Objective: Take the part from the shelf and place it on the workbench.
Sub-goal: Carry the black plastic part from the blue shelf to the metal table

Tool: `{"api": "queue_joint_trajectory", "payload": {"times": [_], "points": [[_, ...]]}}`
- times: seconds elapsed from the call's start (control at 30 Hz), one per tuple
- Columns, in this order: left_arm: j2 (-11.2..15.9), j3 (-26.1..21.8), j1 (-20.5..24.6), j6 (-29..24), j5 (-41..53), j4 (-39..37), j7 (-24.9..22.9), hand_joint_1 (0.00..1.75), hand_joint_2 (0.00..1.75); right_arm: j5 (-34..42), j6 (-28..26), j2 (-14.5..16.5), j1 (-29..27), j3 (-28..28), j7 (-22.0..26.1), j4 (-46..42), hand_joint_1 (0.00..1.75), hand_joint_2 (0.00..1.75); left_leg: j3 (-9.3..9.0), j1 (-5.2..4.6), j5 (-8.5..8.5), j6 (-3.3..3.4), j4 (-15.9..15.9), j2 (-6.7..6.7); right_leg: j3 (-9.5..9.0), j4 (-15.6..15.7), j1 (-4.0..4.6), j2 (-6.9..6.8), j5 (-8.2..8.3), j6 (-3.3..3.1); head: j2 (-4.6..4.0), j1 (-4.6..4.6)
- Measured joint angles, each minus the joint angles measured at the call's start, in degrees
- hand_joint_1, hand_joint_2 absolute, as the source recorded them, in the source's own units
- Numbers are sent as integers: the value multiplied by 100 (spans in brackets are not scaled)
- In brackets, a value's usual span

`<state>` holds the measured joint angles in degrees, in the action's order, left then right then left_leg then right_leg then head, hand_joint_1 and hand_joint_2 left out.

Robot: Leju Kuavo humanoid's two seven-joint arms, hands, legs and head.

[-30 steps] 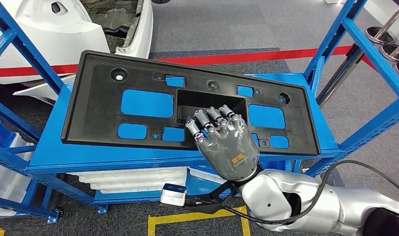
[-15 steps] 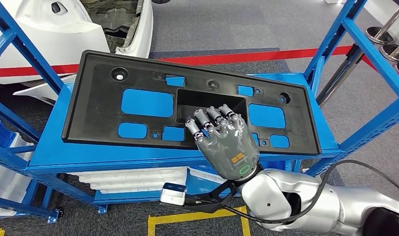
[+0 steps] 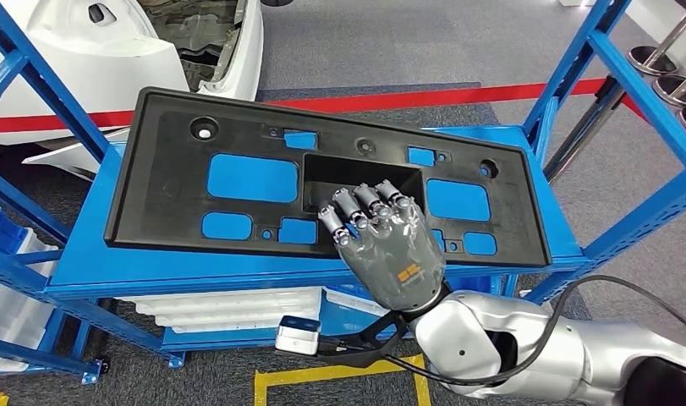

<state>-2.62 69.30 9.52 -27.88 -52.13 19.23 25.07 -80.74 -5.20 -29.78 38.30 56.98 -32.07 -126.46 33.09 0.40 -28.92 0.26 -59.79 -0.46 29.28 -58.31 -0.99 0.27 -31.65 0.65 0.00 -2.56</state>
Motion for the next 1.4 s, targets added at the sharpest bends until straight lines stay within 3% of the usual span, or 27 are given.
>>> {"api": "queue_joint_trajectory", "payload": {"times": [0.13, 0.2, 0.3, 0.33, 0.37, 0.4, 0.47, 0.5, 0.57, 0.67, 0.7, 0.77, 0.83, 0.87, 0.9, 1.0, 1.07, 1.13, 1.2, 1.27, 1.33, 1.37, 1.4], "points": [[-1, -39, 1, -45, -10, 0, -17, 0, 175, 1, -25, 3, -2, 5, 4, 0, 175, 175, -11, 4, 20, 45, 44, 3, -8, 19, -20, -1, 7, 37, 0, -1], [-2, -54, 3, -69, -15, 0, -21, 0, 175, 1, -38, 4, -4, 3, 7, 1, 175, 175, -64, 43, 76, 99, 167, 27, 54, -135, -19, -1, -101, 58, 0, -14], [-4, -78, 0, -92, -17, 0, -21, 0, 175, 0, -55, 14, -19, 4, 11, 5, 175, 175, -101, 66, 108, 131, 239, 55, 555, -1104, -39, -2, -525, 105, 0, -65], [-5, -81, -4, -98, -17, 0, -21, 0, 175, 0, -57, 16, -27, 5, 12, 8, 175, 175, -102, 72, 104, 127, 234, 55, 745, -1416, -56, -3, -587, 131, 0, -77], [-6, -83, -9, -105, -16, -1, -21, 0, 175, 0, -57, 17, -35, 5, 13, 10, 175, 175, -105, 84, 96, 116, 225, 53, 858, -1550, -75, -3, -539, 155, 0, -83], [-8, -84, -13, -114, -16, -1, -21, 0, 175, 0, -56, 17, -39, 6, 13, 13, 175, 175, -112, 105, 80, 92, 208, 47, 873, -1469, -98, -5, -378, 181, 0, -85], [-12, -86, -15, -132, -14, -2, -22, 0, 175, 0, -51, 19, -43, 7, 14, 15, 175, 175, -114, 154, 19, -1, 136, 24, 659, -826, -146, -11, 72, 256, 0, -97], [-14, -87, -11, -138, -12, -4, -23, 0, 175, 0, -48, 20, -44, 8, 14, 16, 175, 175, -92, 163, -16, -60, 70, 11, 559, -524, -151, -6, 211, 275, 0, -125], [-14, -90, -7, -144, -5, -8, -26, 0, 175, 0, -41, 20, -58, 8, 14, 20, 175, 175, -31, 137, -42, -156, -12, -7, 522, -319, -146, 14, 241, 245, 0, -132], [-17, -91, -12, -145, 3, -10, -30, 0, 175, 0, -32, 17, -63, 6, 14, 19, 175, 175, -11, 136, -46, -235, -38, -8, 567, -346, -134, 21, 248, 114, 0, -65], [-17, -91, -7, -145, 7, -11, -31, 0, 175, 0, -26, 18, -58, 5, 14, 18, 175, 175, 25, 140, -131, -248, -147, 0, 567, -341, -132, 12, 256, 77, 0, -52], [-17, -91, 4, -146, 17, -11, -31, 0, 175, 0, -7, 21, -51, 5, 13, 17, 175, 175, 251, 126, -470, -254, -714, 14, 566, -331, -115, -14, 265, 8, 0, -10], [-17, -91, 1, -146, 24, -11, -31, 0, 175, 0, 14, 21, -48, 6, 12, 17, 175, 175, 577, 95, -787, -228, -1459, 19, 572, -331, -68, -30, 267, -36, 0, 10], [-17, -91, -2, -146, 30, -11, -31, 0, 175, 0, 23, 21, -48, 7, 12, 17, 175, 175, 659, 75, -815, -199, -1648, 19, 572, -331, -38, -32, 268, -52, 0, 14], [-17, -91, -4, -145, 38, -11, -31, 0, 175, 0, 38, 21, -48, 7, 11, 17, 175, 175, 639, 48, -730, -151, -1613, 18, 570, -332, -9, -30, 271, -63, 0, 14], [-16, -91, 2, -143, 63, -11, -29, 0, 175, 0, 77, 21, -39, 6, 9, 17, 175, 175, 161, -69, -194, 71, -576, 11, 552, -329, 62, -15, 274, -76, 0, 8], [-15, -91, 5, -141, 68, -11, -25, 0, 175, 0, 91, 21, -28, 6, 8, 17, 175, 175, -10, -129, -65, 154, -137, 6, 564, -324, 67, -13, 288, -58, 0, -4], [-15, -91, -1, -140, 68, -11, -17, 0, 175, 0, 106, 21, -21, 7, 8, 17, 175, 175, -18, -141, -40, 163, -47, 4, 577, -302, 54, -14, 321, -9, 0, -9], [-15, -92, -2, -140, 68, -11, -8, 0, 175, 0, 122, 21, -10, 7, 8, 16, 175, 175, -35, -104, 28, 178, 56, 22, 601, -371, 54, -17, 247, 43, 0, -18], [-19, -93, 2, -140, 68, -11, -1, 0, 175, 0, 137, 24, 16, 9, 8, 15, 175, 175, -29, -72, 97, 202, 137, 48, 760, -789, 51, -18, -69, 91, 0, -46], [-26, -93, -2, -139, 68, -11, -1, 0, 175, 0, 162, 27, 33, 18, 8, 15, 175, 175, 12, -71, 123, 214, 138, 60, 1023, -1478, 36, -18, -436, 142, 0, -73], [-28, -93, -6, -138, 67, -11, -1, 0, 175, 0, 175, 27, 34, 25, 8, 15, 175, 175, 29, -69, 131, 210, 129, 64, 1091, -1704, 24, -19, -507, 163, 0, -79], [-30, -93, -11, -138, 67, -11, -1, 0, 175, 0, 189, 27, 35, 33, 8, 15, 175, 175, 42, -65, 137, 204, 117, 66, 1061, -1730, 12, -21, -466, 181, 0, -84]]}}
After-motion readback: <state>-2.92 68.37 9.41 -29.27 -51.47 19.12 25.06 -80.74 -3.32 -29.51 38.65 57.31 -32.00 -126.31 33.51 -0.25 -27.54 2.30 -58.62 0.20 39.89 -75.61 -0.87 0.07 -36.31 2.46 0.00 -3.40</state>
